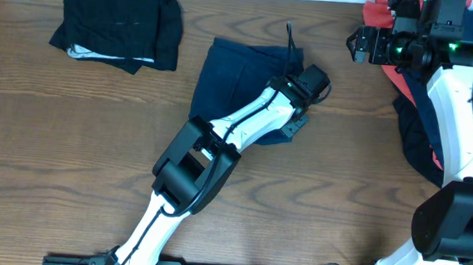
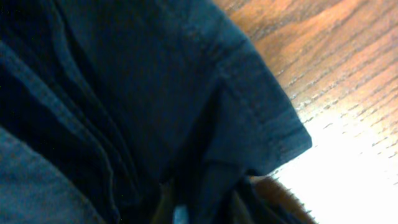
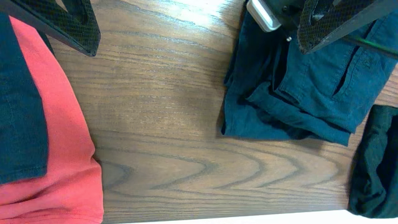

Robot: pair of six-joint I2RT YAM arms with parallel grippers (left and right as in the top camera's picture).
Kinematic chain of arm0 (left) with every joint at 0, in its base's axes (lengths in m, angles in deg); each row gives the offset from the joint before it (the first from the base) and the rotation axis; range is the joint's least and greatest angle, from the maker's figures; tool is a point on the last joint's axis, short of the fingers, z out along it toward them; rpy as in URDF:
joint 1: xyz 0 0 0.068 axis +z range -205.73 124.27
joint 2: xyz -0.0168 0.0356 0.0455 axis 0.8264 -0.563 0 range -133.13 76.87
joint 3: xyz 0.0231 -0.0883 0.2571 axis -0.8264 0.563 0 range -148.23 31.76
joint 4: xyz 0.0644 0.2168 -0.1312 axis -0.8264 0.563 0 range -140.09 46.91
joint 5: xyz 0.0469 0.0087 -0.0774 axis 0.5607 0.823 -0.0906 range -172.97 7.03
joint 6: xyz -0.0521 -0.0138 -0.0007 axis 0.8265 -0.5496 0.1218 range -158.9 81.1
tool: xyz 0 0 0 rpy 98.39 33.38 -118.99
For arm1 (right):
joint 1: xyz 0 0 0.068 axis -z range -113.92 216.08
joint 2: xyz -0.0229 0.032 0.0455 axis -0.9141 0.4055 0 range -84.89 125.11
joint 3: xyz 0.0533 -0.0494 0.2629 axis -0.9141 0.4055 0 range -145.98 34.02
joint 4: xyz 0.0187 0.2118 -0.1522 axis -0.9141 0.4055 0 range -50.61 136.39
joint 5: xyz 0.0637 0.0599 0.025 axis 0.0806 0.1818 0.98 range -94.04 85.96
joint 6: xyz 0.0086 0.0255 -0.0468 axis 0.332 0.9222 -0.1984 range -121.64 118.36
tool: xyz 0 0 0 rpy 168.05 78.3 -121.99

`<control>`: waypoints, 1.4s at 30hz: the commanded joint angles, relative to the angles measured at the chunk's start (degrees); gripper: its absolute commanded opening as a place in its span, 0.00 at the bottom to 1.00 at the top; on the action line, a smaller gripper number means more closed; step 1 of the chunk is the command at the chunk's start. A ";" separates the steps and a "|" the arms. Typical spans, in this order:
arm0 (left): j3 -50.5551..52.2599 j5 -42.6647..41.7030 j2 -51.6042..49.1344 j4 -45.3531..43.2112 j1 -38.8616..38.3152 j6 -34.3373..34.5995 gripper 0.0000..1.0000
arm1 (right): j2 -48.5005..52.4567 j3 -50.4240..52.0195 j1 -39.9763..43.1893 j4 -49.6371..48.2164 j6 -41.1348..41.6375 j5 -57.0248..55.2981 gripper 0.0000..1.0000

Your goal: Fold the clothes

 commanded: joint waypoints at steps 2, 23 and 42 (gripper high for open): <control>1.75 1.31 -4.46 0.87 1.01 -0.35 0.21 | 0.17 0.04 -0.59 0.31 -1.36 0.83 0.99; 0.98 11.13 6.95 13.55 1.07 1.44 0.31 | 0.17 0.04 -0.59 0.55 -1.36 0.85 0.99; 1.01 17.44 3.32 -0.13 4.39 2.40 0.98 | 0.17 0.04 -0.59 1.01 -1.99 1.27 0.99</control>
